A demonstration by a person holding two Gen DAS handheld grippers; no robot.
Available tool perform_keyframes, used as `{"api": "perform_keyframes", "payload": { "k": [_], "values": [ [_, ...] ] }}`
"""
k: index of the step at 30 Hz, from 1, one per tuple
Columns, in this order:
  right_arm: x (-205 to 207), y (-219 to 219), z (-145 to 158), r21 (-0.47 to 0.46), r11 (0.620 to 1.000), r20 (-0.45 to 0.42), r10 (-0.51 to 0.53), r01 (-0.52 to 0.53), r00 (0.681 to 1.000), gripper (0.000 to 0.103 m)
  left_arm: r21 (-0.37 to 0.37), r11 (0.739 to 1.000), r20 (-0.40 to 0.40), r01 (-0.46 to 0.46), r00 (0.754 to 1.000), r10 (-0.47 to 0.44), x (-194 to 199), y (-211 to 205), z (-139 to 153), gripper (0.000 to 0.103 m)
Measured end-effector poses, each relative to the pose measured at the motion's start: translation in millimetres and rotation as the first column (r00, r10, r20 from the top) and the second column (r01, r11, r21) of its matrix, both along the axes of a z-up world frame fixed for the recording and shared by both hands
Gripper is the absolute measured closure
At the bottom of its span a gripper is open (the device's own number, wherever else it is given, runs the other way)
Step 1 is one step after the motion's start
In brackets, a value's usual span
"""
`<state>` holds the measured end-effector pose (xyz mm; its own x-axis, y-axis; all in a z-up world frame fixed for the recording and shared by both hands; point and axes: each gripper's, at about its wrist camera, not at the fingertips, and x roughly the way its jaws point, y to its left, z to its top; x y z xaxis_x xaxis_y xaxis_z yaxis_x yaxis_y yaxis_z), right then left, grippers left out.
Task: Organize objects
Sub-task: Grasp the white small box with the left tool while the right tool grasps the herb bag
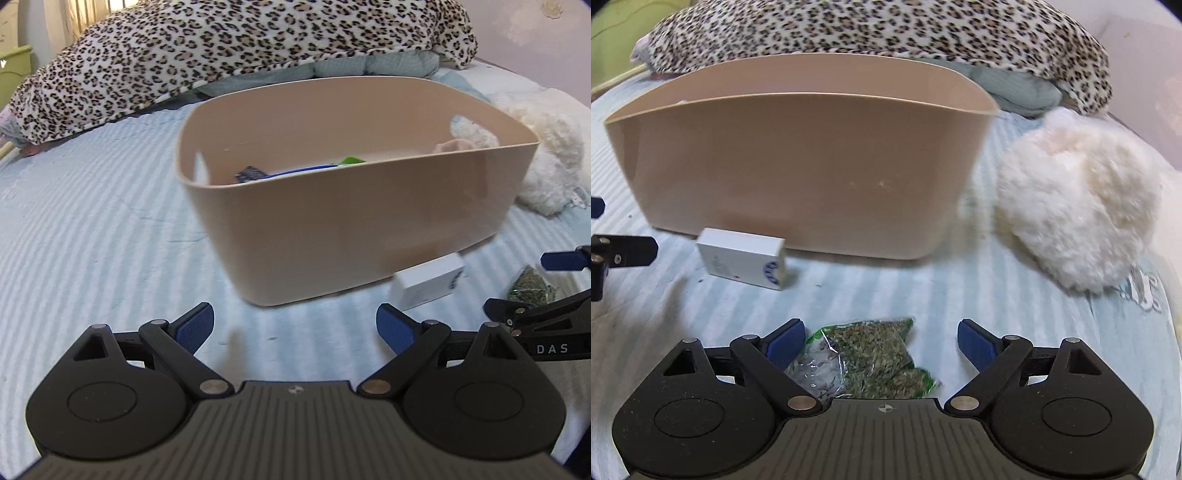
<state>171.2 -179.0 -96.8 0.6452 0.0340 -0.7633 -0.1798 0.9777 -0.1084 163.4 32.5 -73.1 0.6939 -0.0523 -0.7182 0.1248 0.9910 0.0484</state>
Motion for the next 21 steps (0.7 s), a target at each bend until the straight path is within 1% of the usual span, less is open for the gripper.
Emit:
{"api": "perform_keyframes", "payload": {
  "k": [3,5,8,11,14,16,17,18,20,21],
  "values": [
    [-3.6,-19.1,6.1,0.071,0.997,0.005,-0.036,0.035,0.999,0.013,-0.053,0.999,-0.026,0.001,1.0,-0.002,4.7,-11.6,-0.8,0.008],
    [-4.3,-26.7,6.2,0.091,0.995,-0.004,-0.051,0.051,0.999,0.013,-0.089,0.996,-0.046,-0.003,0.999,-0.001,10.3,-20.2,-3.7,0.008],
    [-3.0,-36.7,1.8,0.111,0.99,-0.022,-0.083,0.085,0.996,0.013,-0.111,0.994,-0.064,-0.022,0.998,0.015,19.4,-37.9,-9.9,0.008],
    [-2.6,-46.6,-1.8,0.165,0.98,-0.044,-0.105,0.111,0.994,0.013,-0.148,0.989,-0.077,-0.022,0.997,0.01,27.4,-55.3,-15.1,0.008],
    [-6.5,-52.2,-5.5,0.191,0.974,-0.051,-0.115,0.123,0.992,0.011,-0.149,0.987,-0.074,-0.067,0.996,0.057,33.9,-70.8,-22.4,0.008],
    [-8.1,-50.7,-8.3,0.169,0.979,-0.047,-0.112,0.118,0.993,0.012,-0.127,0.987,-0.072,-0.098,0.993,0.09,37.6,-80.7,-28.1,0.008],
    [-5.5,-51.3,-9.5,0.159,0.98,-0.044,-0.11,0.116,0.993,0.014,-0.103,0.988,-0.062,-0.115,0.992,0.109,38.5,-85.1,-30.1,0.008],
    [-5.3,-50.6,-10.1,0.153,0.981,-0.039,-0.111,0.115,0.993,0.02,-0.081,0.989,-0.048,-0.122,0.992,0.119,38.9,-89.1,-31.3,0.009],
    [-6.4,-50.4,-9.8,0.163,0.981,-0.032,-0.104,0.108,0.994,0.035,-0.073,0.989,-0.038,-0.129,0.991,0.126,38.7,-92.4,-32.2,0.011],
    [-6.4,-50.4,-9.7,0.165,0.981,-0.027,-0.103,0.106,0.994,0.041,-0.075,0.988,-0.034,-0.133,0.991,0.131,38.1,-91.8,-32.0,0.017]
  ]
}}
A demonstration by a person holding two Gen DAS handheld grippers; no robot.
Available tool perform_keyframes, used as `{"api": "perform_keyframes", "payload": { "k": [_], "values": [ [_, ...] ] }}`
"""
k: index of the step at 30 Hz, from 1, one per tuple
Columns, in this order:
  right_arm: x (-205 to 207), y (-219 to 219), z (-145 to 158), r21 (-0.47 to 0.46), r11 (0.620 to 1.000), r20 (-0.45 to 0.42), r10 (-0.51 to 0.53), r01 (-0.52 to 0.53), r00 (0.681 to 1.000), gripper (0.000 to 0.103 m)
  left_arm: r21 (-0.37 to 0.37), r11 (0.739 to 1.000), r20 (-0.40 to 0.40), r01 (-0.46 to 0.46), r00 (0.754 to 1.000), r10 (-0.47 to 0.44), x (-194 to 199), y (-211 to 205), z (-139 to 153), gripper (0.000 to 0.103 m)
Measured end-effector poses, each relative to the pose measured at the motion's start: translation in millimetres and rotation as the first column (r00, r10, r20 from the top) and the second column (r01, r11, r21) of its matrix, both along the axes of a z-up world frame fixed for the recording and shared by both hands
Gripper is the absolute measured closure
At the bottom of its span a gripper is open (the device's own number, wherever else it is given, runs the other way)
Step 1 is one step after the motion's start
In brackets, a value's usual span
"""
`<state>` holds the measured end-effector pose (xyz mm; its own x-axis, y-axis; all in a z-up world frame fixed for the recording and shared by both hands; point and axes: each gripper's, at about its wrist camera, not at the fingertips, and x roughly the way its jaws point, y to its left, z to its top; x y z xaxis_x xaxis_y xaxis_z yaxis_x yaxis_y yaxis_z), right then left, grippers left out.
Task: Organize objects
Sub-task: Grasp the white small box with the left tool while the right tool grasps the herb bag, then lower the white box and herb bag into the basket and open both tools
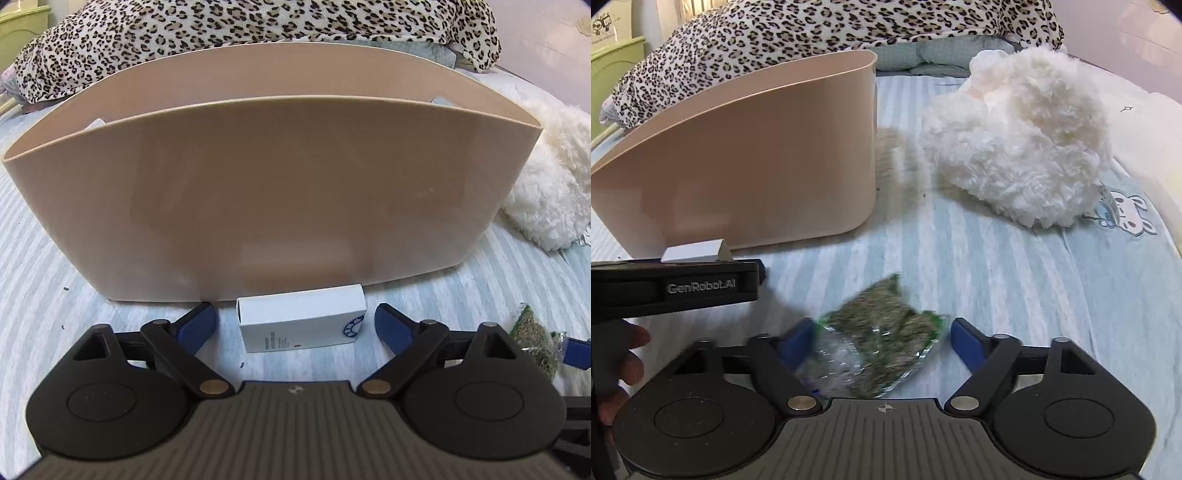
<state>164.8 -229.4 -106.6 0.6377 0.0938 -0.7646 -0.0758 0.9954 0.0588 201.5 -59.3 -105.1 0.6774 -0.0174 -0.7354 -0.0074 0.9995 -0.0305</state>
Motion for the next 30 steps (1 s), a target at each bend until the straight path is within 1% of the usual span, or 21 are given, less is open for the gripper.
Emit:
{"api": "perform_keyframes", "payload": {
  "k": [1,2,3,4,6,9,13,19,23,27,30],
  "values": [
    [0.4,-0.5,-0.1,0.001,1.0,0.004,-0.001,0.001,1.0,0.044,-0.002,1.0,0.003,-0.005,1.0,0.005,-0.8,1.3,0.5,0.022],
    [-0.2,-0.5,0.2,-0.002,1.0,0.009,-0.003,0.003,1.0,0.054,-0.002,1.0,0.005,-0.007,1.0,0.007,-1.0,3.2,1.4,0.03],
    [-1.0,-0.1,1.0,-0.014,1.0,0.016,-0.009,0.009,1.0,0.062,-0.003,1.0,0.005,-0.011,1.0,0.011,-1.7,5.6,2.7,0.04],
    [-2.2,-0.3,2.4,-0.018,1.0,0.022,-0.009,0.009,1.0,0.063,-0.003,1.0,0.005,-0.015,1.0,0.015,-2.4,8.3,4.2,0.042],
    [-3.8,-1.3,4.7,-0.007,1.0,0.029,-0.01,0.01,1.0,0.065,-0.025,1.0,0.001,-0.001,1.0,0.001,-5.2,14.1,6.7,0.043],
    [-7.3,0.2,9.3,-0.012,1.0,0.044,-0.011,0.011,0.999,0.067,-0.009,1.0,0.008,0.018,1.0,-0.018,-9.0,16.2,10.9,0.043],
    [-19.0,2.7,27.0,-0.019,1.0,0.11,-0.003,0.005,0.994,0.067,-0.012,0.999,0.036,0.048,0.998,-0.048,-20.9,15.8,20.9,0.043],
    [-27.9,6.0,58.9,0.017,1.0,0.201,0.004,-0.008,0.98,0.067,0.01,0.996,0.132,0.093,0.987,-0.093,-47.5,14.8,53.2,0.043],
    [-24.8,10.4,80.2,0.041,0.999,0.253,0.017,-0.029,0.967,0.067,0.028,0.992,0.2,0.12,0.972,-0.123,-62.8,19.7,79.3,0.043],
    [-17.0,14.7,99.8,0.062,0.997,0.301,0.02,-0.04,0.954,0.067,0.036,0.993,0.255,0.115,0.96,-0.12,-60.8,24.9,101.3,0.043],
    [-5.8,21.3,113.0,0.063,0.997,0.332,0.027,-0.051,0.943,0.067,0.038,0.995,0.282,0.095,0.954,-0.102,-49.9,31.0,115.6,0.043]
  ]
}}
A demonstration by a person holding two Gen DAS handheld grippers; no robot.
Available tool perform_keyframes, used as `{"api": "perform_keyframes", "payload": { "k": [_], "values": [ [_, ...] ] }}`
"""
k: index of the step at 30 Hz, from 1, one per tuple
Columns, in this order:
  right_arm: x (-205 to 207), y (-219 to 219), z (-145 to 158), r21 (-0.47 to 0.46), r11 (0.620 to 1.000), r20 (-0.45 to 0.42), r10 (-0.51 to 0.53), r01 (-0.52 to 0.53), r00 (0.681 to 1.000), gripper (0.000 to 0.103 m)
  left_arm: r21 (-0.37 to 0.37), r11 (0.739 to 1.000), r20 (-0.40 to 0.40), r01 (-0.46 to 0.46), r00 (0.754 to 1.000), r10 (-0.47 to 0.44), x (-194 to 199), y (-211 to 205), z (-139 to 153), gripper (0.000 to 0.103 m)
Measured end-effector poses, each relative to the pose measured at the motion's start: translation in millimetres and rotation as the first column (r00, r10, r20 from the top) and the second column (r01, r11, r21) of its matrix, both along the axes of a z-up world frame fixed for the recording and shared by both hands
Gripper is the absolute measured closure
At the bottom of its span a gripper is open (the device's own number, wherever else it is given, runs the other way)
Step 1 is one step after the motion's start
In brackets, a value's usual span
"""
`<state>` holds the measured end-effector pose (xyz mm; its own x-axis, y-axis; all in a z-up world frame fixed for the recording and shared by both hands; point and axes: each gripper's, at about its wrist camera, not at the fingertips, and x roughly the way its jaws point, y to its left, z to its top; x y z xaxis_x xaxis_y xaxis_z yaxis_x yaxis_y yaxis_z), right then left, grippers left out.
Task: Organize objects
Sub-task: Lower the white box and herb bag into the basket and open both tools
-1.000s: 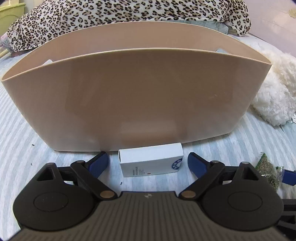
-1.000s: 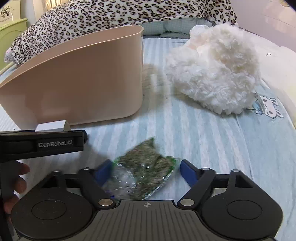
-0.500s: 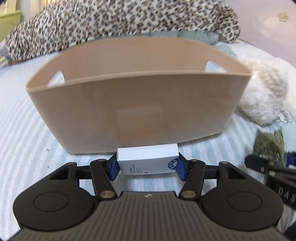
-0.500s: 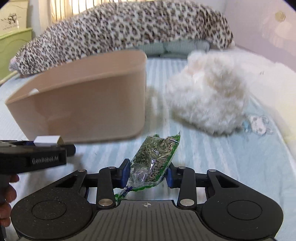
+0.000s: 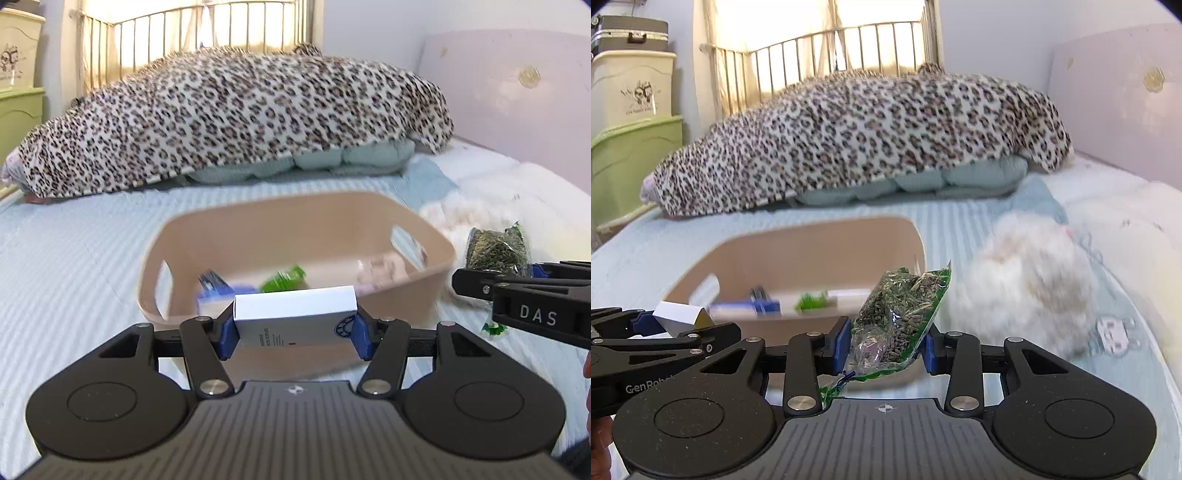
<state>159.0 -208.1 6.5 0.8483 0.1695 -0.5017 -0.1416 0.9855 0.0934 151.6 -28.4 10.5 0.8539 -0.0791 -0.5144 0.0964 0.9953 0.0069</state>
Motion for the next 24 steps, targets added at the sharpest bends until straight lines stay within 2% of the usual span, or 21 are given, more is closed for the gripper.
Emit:
{"api": "perform_keyframes", "payload": {
  "k": [7,10,15,20,22,24],
  "values": [
    [30.6,19.8,17.9,-0.005,1.0,0.054,0.016,-0.016,0.998,0.067,0.037,0.998,0.007,-0.049,0.999,0.049,42.2,12.7,13.2,0.043],
    [48.5,26.9,15.3,0.003,1.0,0.027,0.028,-0.028,0.999,0.067,0.054,0.996,-0.012,-0.072,0.997,0.072,61.2,17.1,13.0,0.043],
    [81.4,35.5,-3.8,-0.012,0.999,-0.058,0.035,-0.036,0.998,0.067,0.105,0.989,-0.107,-0.107,0.987,0.118,96.6,22.7,2.0,0.043],
    [105.8,44.6,-22.4,-0.035,0.998,-0.153,0.043,-0.049,0.987,0.067,0.115,0.985,-0.239,-0.129,0.959,0.154,120.0,29.6,-19.1,0.042],
    [109.7,50.9,-26.4,-0.066,0.996,-0.17,0.047,-0.059,0.984,0.066,0.118,0.983,-0.263,-0.139,0.95,0.166,125.4,31.5,-25.6,0.042],
    [109.1,55.7,-28.5,-0.096,0.993,-0.173,0.046,-0.063,0.984,0.054,0.116,0.985,-0.27,-0.128,0.95,0.156,125.1,31.1,-29.0,0.042]
  ]
}}
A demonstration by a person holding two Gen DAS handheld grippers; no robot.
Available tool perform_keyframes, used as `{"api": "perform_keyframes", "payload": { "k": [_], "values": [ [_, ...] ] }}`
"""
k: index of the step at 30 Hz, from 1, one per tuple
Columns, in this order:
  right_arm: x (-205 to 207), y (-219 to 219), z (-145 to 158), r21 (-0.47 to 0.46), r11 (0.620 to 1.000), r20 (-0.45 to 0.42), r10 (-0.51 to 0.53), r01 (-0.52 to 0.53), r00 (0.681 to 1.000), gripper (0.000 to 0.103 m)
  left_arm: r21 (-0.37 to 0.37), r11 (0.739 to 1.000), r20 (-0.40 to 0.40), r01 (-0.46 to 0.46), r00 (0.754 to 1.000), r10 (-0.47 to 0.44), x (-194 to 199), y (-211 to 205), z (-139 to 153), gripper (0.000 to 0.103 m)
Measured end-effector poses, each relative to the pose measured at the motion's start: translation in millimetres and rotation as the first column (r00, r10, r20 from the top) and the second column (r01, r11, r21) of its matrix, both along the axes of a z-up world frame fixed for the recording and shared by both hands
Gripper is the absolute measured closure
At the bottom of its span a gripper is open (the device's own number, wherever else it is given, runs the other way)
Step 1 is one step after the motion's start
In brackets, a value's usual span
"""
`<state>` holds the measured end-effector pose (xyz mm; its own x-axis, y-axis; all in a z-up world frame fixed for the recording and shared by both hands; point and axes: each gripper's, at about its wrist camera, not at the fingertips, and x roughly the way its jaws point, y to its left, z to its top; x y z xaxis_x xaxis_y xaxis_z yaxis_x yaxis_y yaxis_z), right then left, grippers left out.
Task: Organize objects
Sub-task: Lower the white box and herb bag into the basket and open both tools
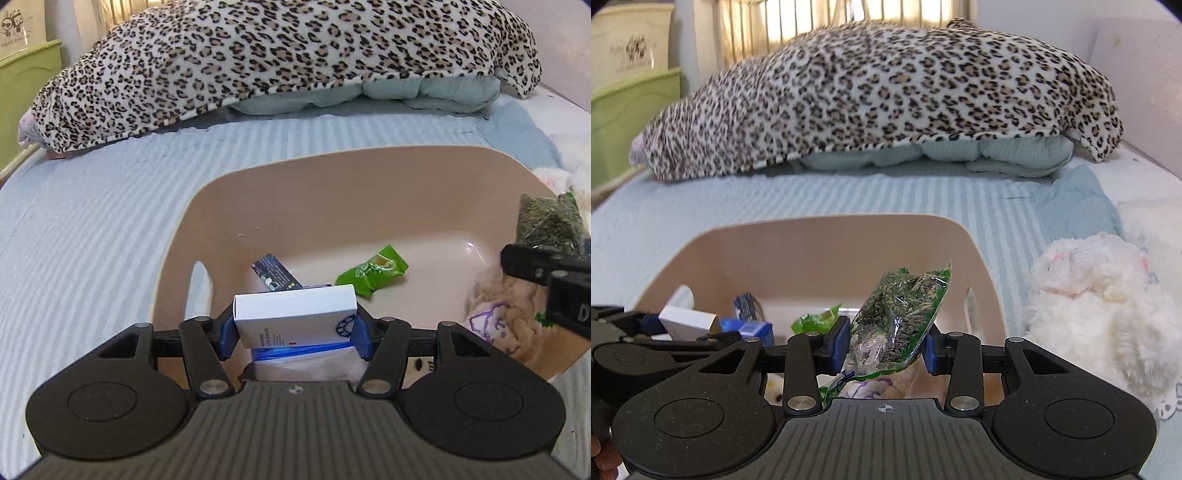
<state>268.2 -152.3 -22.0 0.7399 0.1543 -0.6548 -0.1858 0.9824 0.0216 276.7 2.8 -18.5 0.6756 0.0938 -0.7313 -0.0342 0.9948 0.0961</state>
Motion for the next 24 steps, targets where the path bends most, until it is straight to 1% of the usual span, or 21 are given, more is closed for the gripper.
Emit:
{"api": "perform_keyframes", "payload": {
  "k": [1,2,3,5,7,9,11,16,18,20,24],
  "values": [
    [-0.9,1.0,-1.4,-0.004,1.0,-0.005,0.003,-0.003,1.0,0.052,0.004,1.0,-0.006,0.007,1.0,-0.007,-1.1,-0.7,-0.2,0.041],
    [-1.8,0.7,-2.9,0.0,1.0,-0.008,0.003,-0.003,1.0,0.045,0.012,1.0,-0.013,0.016,1.0,-0.016,-1.6,-3.0,-0.6,0.037],
    [-3.5,-0.6,-3.7,0.007,1.0,-0.012,-0.001,0.001,1.0,0.04,0.019,1.0,-0.019,0.021,1.0,-0.02,-1.7,-3.8,-0.6,0.026],
    [-9.1,-3.5,-3.3,0.017,1.0,-0.014,-0.012,0.013,1.0,0.036,0.03,0.999,-0.009,0.028,1.0,-0.028,-6.4,-4.9,3.5,0.017],
    [-16.2,-6.9,0.3,0.028,0.999,-0.016,-0.021,0.022,1.0,0.032,0.028,0.999,0.008,0.036,0.999,-0.036,-12.3,-5.0,8.6,0.012],
    [-25.5,-10.7,6.3,0.035,0.999,-0.007,-0.03,0.03,1.0,0.027,0.016,0.998,0.007,0.054,0.999,-0.054,-18.4,-5.2,14.1,0.011],
    [-33.5,-12.3,12.8,0.021,0.999,0.009,-0.043,0.043,0.999,0.024,0.012,0.999,0.012,0.045,0.999,-0.046,-24.6,-4.9,19.5,0.011],
    [-56.7,-14.2,28.8,0.008,0.999,0.026,-0.054,0.054,0.998,0.021,-0.016,0.999,0.028,0.031,0.999,-0.031,-45.5,-0.1,33.5,0.01],
    [-68.4,-14.5,32.9,0.001,0.998,0.04,-0.058,0.058,0.998,0.015,-0.016,1.0,0.043,0.02,0.999,-0.02,-56.5,1.3,39.5,0.01],
    [-80.2,-15.4,36.2,0.001,0.998,0.044,-0.061,0.061,0.997,0.015,-0.024,1.0,0.059,0.016,0.998,-0.015,-67.6,3.1,45.5,0.009],
    [-101.6,-19.0,39.4,0.019,0.998,0.039,-0.068,0.068,0.997,0.014,-0.046,0.998,0.062,0.035,0.998,-0.032,-89.4,5.0,54.3,0.009]
  ]
}}
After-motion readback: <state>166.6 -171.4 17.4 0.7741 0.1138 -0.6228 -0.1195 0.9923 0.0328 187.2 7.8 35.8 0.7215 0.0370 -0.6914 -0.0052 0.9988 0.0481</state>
